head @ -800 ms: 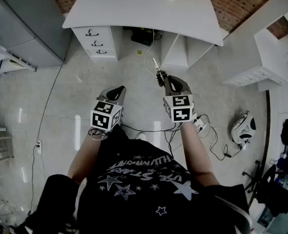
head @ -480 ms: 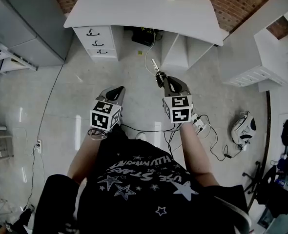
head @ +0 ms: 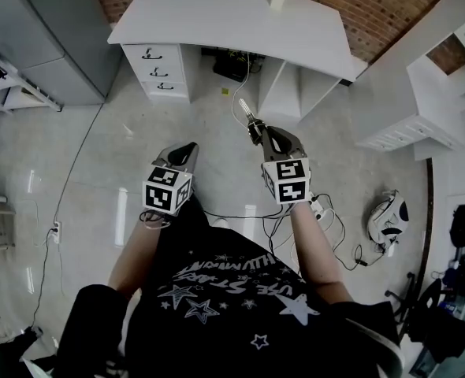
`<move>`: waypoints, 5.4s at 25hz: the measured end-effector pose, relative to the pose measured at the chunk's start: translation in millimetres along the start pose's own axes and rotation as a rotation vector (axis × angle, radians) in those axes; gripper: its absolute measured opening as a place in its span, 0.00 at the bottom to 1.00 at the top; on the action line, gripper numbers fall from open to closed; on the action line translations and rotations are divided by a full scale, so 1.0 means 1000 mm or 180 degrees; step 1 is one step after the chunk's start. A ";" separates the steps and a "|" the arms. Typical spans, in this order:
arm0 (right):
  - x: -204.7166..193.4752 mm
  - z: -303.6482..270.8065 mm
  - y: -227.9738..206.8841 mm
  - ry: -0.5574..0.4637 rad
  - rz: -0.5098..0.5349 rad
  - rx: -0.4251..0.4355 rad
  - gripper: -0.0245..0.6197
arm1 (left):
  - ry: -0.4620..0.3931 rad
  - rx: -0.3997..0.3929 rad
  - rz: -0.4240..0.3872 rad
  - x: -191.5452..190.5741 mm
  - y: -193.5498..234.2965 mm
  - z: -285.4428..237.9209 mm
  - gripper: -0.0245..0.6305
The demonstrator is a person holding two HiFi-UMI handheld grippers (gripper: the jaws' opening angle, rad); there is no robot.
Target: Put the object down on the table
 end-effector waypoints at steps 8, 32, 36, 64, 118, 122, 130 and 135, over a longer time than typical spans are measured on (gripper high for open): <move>-0.003 -0.017 -0.009 0.0064 -0.0023 -0.0087 0.05 | 0.0046 -0.0057 0.0038 -0.003 0.015 -0.018 0.07; 0.099 -0.284 -0.082 0.0394 -0.0112 -0.0396 0.05 | 0.0105 -0.0352 0.0022 0.079 0.260 -0.218 0.07; 0.120 -0.322 -0.084 0.0421 -0.0121 -0.0452 0.05 | 0.0108 -0.0402 0.0079 0.087 0.296 -0.236 0.07; 0.181 -0.473 -0.131 0.0432 0.0218 -0.0187 0.05 | 0.0192 -0.0235 0.0325 0.109 0.376 -0.318 0.07; 0.189 -0.699 -0.264 0.0324 0.3129 0.0713 0.06 | 0.0571 0.0234 0.0532 0.189 0.446 -0.496 0.07; 0.184 -0.699 -0.266 0.0300 0.3196 0.0720 0.06 | 0.0545 0.0256 0.0532 0.188 0.443 -0.497 0.07; 0.177 -0.694 -0.262 0.0435 0.3089 0.0722 0.08 | 0.0551 0.0264 0.0546 0.185 0.436 -0.487 0.07; 0.173 -0.692 -0.258 0.0444 0.3034 0.0606 0.09 | 0.0578 0.0253 0.0511 0.179 0.434 -0.478 0.07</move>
Point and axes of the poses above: the fingertips, and each gripper's own axes: z backward along the fingers, y to its left, x out of its top, the point moved 6 cm from there along z, backward along the fingers, and after that the axes turned 13 degrees about -z, right-handed, at the moved point
